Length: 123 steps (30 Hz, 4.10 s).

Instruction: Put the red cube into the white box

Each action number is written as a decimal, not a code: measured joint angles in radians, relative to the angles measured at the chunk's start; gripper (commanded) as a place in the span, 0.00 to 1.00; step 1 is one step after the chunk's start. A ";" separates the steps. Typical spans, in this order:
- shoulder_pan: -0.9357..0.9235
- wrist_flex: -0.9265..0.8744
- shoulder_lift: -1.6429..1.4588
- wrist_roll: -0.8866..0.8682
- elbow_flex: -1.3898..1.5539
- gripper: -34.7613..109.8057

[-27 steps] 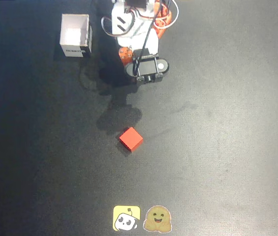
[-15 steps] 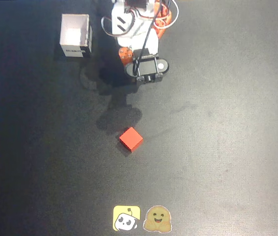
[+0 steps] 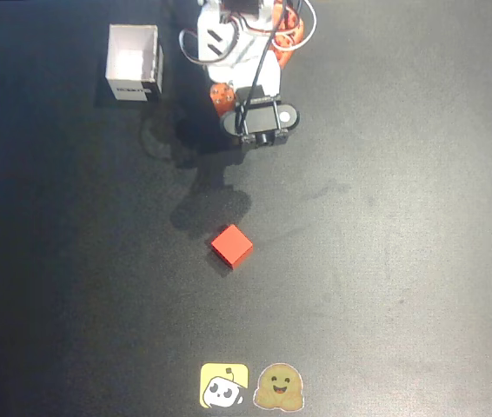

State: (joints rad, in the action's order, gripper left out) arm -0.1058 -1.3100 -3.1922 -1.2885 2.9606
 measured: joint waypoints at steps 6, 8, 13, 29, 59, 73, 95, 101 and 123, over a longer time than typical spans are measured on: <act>0.000 0.000 0.000 0.000 0.000 0.24; 0.000 0.000 0.000 0.000 0.000 0.24; 0.000 0.000 0.000 0.000 0.000 0.24; 0.000 0.000 0.000 0.000 0.000 0.24; 0.000 0.000 0.000 0.000 0.000 0.24; -0.028 0.043 0.061 0.025 -0.069 0.24; 0.051 0.476 1.270 0.264 -0.736 0.24; 0.084 0.523 1.358 0.301 -0.765 0.33; 0.112 0.575 1.474 0.327 -0.784 0.42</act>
State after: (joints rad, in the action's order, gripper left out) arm 0.0061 -0.7348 -1.7181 -0.9618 2.1767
